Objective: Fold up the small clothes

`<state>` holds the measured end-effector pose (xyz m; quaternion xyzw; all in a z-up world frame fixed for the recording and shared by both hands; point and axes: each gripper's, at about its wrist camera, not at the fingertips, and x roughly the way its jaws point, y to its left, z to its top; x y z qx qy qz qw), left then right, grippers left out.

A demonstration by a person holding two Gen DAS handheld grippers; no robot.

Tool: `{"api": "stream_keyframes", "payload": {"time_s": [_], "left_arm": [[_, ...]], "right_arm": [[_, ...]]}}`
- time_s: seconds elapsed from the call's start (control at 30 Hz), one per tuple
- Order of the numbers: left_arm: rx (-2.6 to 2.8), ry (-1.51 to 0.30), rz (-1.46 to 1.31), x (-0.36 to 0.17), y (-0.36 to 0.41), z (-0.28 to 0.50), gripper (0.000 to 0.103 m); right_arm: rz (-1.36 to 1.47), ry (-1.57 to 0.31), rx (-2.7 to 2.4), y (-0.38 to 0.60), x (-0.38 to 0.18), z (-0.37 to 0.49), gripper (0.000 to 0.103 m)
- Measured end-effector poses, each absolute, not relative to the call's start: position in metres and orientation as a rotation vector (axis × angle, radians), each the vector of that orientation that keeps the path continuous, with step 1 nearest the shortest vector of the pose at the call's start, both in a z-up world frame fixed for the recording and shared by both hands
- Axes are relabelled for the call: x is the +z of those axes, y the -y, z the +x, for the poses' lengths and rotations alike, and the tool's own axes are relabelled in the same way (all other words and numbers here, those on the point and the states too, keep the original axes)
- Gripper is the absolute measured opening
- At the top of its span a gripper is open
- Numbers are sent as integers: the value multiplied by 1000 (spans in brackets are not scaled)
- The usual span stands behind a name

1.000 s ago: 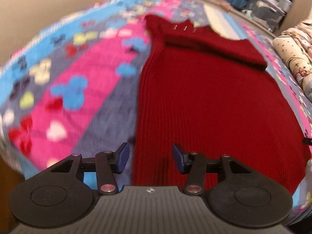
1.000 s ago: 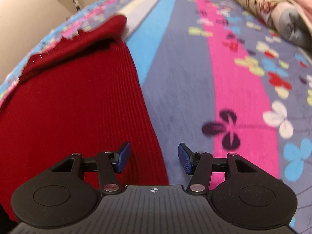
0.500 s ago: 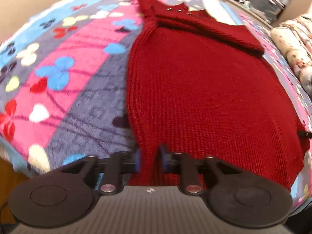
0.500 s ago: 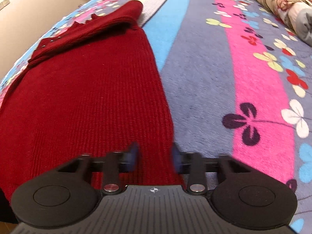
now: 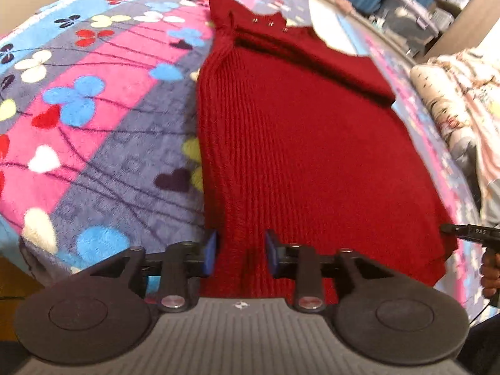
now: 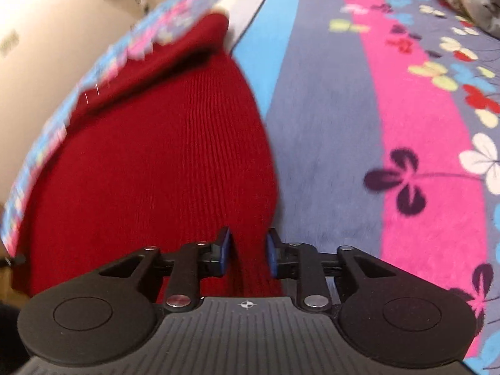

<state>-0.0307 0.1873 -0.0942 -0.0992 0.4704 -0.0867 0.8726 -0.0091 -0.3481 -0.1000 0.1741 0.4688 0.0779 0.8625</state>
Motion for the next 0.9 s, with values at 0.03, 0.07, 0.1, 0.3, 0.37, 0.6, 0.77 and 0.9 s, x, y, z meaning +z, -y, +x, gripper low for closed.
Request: {"api": "stream_keyframes", "payload": {"time_s": [0.03,0.07,0.1,0.3,0.37,0.6,0.77,0.9], "left_arm": [[-175,-988,-190,-95,-186,-31,36],[-171,-994,-183,-97,-186,-30,36],[-162,-1001,-178,-99,-186,-29,36],[-137,-1028,-167,-105,-193,-28,37],[-152,-1003,-150,-102,-190,-30,14],[-235,-819,-239,-68,-197,-50,11],[-191,-982,-262,-94,-195,-31,14],[-217,-1021,-200,-100,-185,-31,39]], "right_arm": [[342,-1003,163,344,-104,-9,35],[327,-1006,164,341,-105,-9,36],[323,-1006,165,339,-104,-10,38],[283,-999,174,332,-103,-10,38],[271,-990,186,329,-103,-6,21],[438,-806,223,360,-61,-31,18],[402,-912,203,354,-80,-25,20],[332,-1006,194,338,-101,-13,26]]}}
